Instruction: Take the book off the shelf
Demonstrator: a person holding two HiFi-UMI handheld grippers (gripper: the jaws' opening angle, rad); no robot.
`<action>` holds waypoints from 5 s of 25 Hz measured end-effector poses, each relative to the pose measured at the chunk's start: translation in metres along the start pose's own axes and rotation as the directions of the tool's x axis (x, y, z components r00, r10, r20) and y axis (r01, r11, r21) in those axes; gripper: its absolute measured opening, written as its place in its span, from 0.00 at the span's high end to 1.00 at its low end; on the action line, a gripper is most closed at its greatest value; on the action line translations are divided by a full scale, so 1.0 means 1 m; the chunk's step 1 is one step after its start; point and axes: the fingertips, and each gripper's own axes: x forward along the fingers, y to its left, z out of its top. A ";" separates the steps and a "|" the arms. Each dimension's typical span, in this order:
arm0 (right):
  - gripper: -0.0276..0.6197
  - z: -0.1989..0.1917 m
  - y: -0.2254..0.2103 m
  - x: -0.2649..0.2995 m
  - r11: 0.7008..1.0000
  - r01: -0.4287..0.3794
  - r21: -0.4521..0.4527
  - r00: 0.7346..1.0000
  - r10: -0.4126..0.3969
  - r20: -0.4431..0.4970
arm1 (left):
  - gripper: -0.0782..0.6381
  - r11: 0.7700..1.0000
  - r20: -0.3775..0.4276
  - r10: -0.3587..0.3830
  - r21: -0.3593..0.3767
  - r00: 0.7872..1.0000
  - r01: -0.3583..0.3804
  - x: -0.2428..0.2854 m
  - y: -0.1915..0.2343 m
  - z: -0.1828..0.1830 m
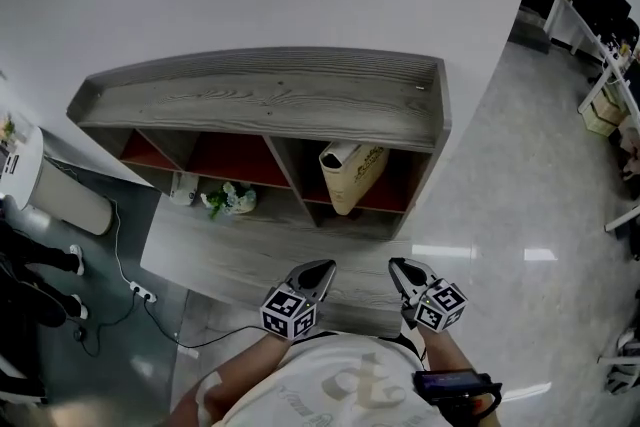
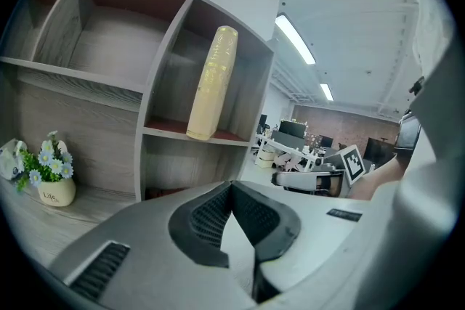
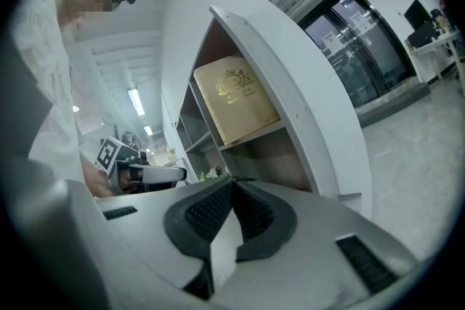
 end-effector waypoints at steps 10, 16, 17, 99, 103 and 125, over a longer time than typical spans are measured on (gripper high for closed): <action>0.95 0.004 -0.011 0.009 0.997 -0.072 0.011 0.997 0.072 -0.022 | 0.84 0.997 0.100 0.076 -0.003 0.992 -0.076 0.012 0.012 0.056; 0.95 0.002 -0.015 0.006 0.995 -0.092 0.029 0.995 0.093 -0.030 | 0.70 0.994 0.144 0.109 -0.004 0.984 -0.110 0.010 0.012 0.084; 0.95 0.001 -0.015 0.006 0.995 -0.094 0.032 0.995 0.095 -0.029 | 0.70 0.993 0.149 0.115 -0.006 0.982 -0.115 0.009 0.013 0.087; 0.95 -0.019 -0.029 -0.015 0.995 -0.016 0.101 1.000 0.017 -0.014 | 0.56 0.988 0.244 0.064 0.123 0.968 -0.096 0.050 0.019 0.179; 0.95 -0.020 -0.019 -0.010 0.995 -0.030 0.096 0.999 0.032 -0.021 | 0.56 0.990 0.253 0.064 0.109 0.965 -0.094 0.035 0.018 0.173; 0.95 -0.029 0.035 0.025 0.995 -0.082 0.053 0.993 0.086 -0.075 | 0.56 0.996 0.285 0.070 0.025 0.956 -0.081 -0.049 0.041 0.131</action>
